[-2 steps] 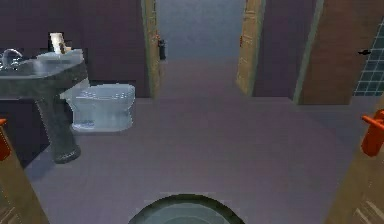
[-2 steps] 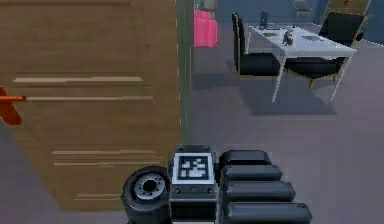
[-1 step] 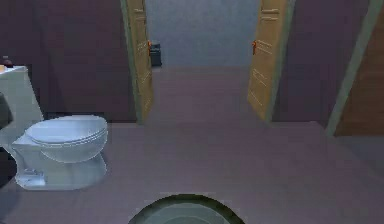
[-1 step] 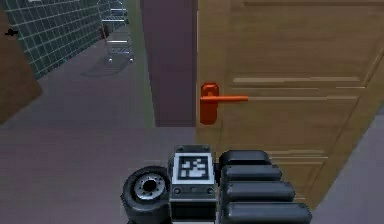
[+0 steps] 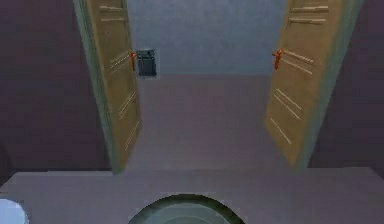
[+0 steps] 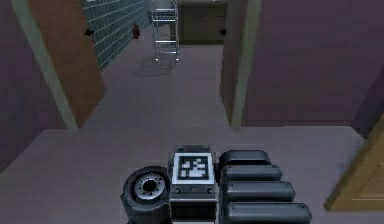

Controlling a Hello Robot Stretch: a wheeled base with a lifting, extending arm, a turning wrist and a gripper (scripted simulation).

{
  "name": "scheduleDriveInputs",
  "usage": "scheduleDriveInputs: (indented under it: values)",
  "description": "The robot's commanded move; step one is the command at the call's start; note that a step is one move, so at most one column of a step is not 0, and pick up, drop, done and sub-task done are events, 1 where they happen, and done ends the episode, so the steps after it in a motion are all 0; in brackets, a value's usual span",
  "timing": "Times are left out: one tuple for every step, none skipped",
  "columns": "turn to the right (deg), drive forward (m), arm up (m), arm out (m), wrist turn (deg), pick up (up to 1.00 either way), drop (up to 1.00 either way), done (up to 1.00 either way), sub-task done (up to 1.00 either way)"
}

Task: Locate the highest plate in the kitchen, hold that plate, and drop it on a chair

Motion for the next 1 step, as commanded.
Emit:
scheduleDriveInputs:
  values:
    - [-3.0, 0.0, 0.0, 0.0, 0.0, 0.0, 0.0, 0.0, 0.0]
